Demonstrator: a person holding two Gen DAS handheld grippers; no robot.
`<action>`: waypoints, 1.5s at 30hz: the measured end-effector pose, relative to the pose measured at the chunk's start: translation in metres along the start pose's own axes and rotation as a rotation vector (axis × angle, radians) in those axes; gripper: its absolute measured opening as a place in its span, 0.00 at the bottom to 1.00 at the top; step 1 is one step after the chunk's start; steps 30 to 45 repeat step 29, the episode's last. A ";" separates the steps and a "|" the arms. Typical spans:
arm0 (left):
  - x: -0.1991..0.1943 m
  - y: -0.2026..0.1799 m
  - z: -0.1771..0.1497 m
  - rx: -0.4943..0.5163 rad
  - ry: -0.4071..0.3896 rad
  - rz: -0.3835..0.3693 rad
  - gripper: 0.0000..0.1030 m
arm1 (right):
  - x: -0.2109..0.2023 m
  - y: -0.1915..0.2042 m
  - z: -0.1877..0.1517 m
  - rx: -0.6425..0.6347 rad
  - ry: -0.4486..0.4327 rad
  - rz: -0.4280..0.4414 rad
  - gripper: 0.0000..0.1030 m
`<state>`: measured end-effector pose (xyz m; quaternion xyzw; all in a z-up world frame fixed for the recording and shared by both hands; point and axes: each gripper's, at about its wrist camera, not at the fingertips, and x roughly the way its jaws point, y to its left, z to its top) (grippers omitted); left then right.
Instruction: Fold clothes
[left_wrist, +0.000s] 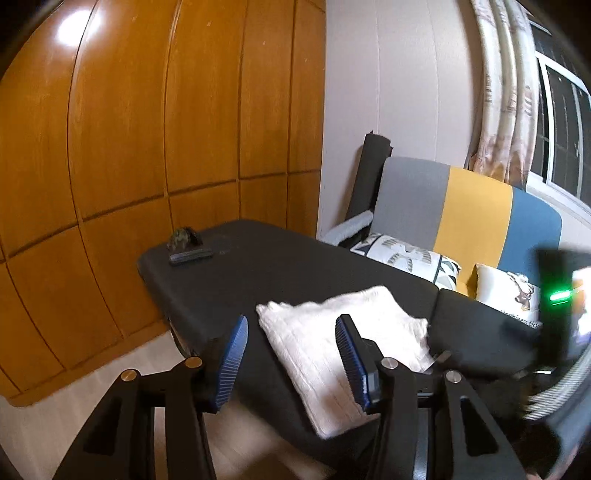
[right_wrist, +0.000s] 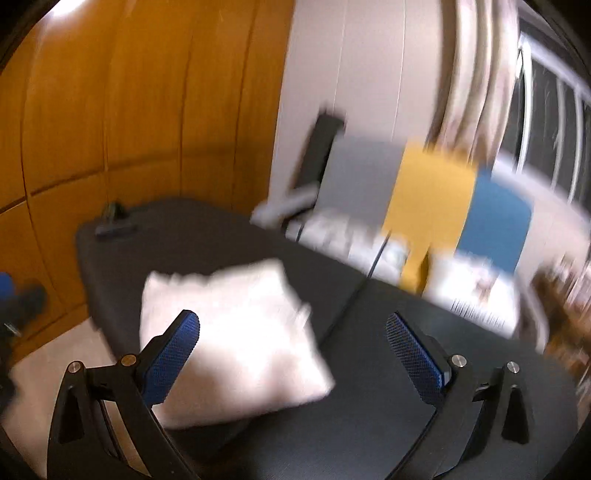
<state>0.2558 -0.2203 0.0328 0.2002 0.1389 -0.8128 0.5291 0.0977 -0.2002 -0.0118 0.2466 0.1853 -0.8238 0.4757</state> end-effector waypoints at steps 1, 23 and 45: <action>0.003 0.000 0.000 0.005 0.006 0.010 0.49 | 0.012 0.000 -0.003 0.025 0.067 0.033 1.00; 0.044 0.012 -0.015 -0.058 0.195 -0.007 0.44 | 0.028 0.029 -0.007 -0.056 0.125 0.100 1.00; 0.039 0.007 -0.015 -0.056 0.173 -0.023 0.44 | 0.029 0.024 -0.007 -0.045 0.134 0.098 1.00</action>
